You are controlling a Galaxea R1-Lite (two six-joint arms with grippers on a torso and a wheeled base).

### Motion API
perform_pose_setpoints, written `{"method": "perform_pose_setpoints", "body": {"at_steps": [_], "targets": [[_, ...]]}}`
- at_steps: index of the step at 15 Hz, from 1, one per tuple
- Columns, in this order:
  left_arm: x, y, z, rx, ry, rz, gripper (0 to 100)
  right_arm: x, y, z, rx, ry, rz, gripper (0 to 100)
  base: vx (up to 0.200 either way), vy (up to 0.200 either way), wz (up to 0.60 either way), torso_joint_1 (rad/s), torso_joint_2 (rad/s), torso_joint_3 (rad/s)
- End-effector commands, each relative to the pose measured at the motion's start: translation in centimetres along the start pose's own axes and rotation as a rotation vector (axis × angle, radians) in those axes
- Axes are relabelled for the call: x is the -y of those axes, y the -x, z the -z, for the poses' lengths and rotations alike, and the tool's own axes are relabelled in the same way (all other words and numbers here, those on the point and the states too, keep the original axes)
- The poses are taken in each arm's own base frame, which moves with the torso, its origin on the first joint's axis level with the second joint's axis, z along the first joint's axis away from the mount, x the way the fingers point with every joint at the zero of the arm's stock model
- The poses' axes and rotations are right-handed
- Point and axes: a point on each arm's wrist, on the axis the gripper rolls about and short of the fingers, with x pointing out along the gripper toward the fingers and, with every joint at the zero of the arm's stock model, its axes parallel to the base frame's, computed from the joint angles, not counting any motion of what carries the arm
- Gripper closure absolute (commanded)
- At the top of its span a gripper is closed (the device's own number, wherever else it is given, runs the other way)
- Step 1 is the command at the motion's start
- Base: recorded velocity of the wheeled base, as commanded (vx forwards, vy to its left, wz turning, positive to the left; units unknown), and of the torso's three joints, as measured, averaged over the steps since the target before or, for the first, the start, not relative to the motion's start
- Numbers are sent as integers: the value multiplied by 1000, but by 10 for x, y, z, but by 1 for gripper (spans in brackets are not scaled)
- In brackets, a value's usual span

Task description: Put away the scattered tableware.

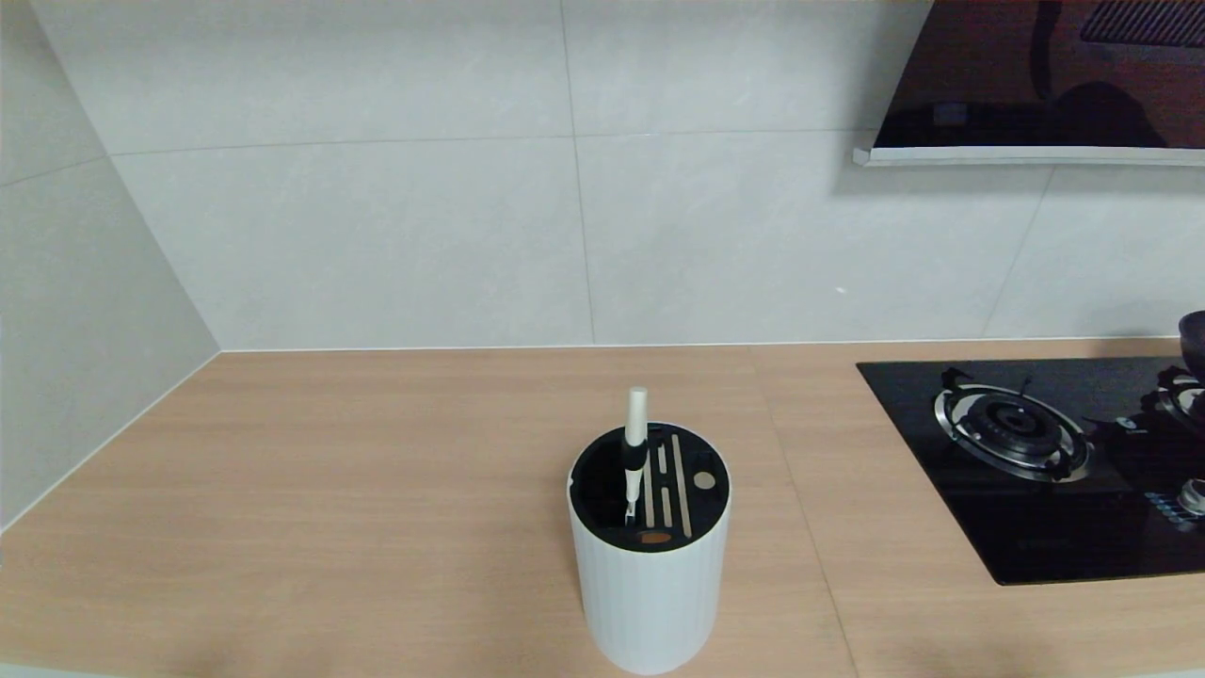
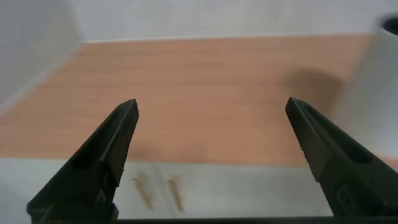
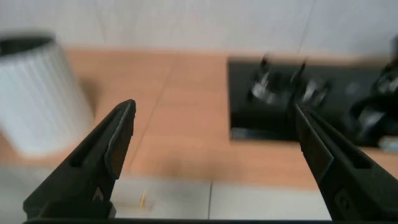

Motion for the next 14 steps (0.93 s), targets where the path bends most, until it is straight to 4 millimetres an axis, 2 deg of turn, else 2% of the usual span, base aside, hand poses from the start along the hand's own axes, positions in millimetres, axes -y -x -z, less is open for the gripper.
{"method": "perform_pose_setpoints", "body": {"at_steps": [1, 3, 5, 7, 14], "targets": [[0, -1, 3, -12, -4, 14, 0, -1, -1, 2, -7, 1, -25, 0, 0, 0, 0, 0, 0, 0], [0, -1, 4, -15, -1, 16, 0, -1, -1, 2, -10, 4, -44, 0, 0, 0, 0, 0, 0, 0], [0, -1, 4, -14, 44, 10, 0, 1, 0, 7, -66, 63, 51, 0, 0, 0, 0, 0, 0, 0], [0, -1, 4, -14, 44, 10, 0, 1, 0, 7, -60, -10, 55, 0, 0, 0, 0, 0, 0, 0], [0, -1, 4, -14, 42, 10, 0, 1, 0, 7, -60, -12, 56, 0, 0, 0, 0, 0, 0, 0]]}}
